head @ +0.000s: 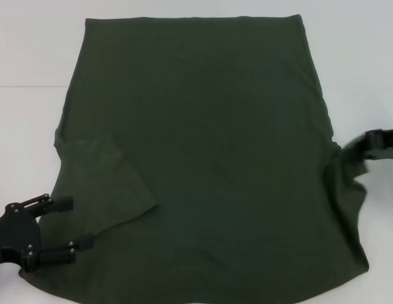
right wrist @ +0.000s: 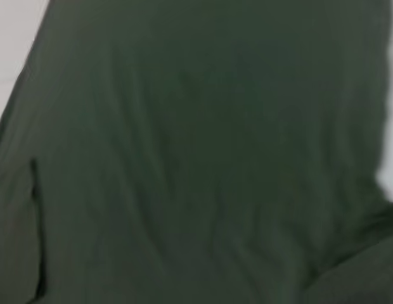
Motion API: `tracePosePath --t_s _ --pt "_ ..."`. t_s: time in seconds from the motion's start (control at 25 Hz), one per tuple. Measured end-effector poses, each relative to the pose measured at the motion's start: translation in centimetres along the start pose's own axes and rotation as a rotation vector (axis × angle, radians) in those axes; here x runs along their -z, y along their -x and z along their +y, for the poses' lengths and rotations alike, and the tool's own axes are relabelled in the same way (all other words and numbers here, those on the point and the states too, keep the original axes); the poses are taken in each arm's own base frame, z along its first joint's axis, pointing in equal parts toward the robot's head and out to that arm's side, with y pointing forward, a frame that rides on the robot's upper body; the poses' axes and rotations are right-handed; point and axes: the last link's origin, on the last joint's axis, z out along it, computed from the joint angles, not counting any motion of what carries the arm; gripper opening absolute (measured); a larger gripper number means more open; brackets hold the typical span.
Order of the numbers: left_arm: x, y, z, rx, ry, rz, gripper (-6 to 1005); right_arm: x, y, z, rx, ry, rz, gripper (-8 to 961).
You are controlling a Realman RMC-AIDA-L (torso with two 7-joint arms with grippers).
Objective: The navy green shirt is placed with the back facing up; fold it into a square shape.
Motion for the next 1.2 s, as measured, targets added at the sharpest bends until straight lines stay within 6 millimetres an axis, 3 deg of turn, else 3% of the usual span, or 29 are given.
tracePosePath --t_s 0.12,0.36,1.12,1.2 --pt "0.1 0.1 0.0 0.003 -0.002 -0.001 903 -2.3 0.7 3.1 0.081 0.024 0.058 74" --pt "0.2 0.2 0.0 0.006 -0.004 -0.002 903 -4.4 1.0 5.3 0.137 0.034 0.101 102" --pt "-0.1 -0.2 -0.3 0.007 -0.004 -0.010 903 -4.8 1.8 6.4 0.121 0.110 0.034 193" --pt "-0.1 -0.2 -0.4 0.006 -0.006 -0.009 903 -4.8 1.8 6.4 0.112 0.140 0.015 278"
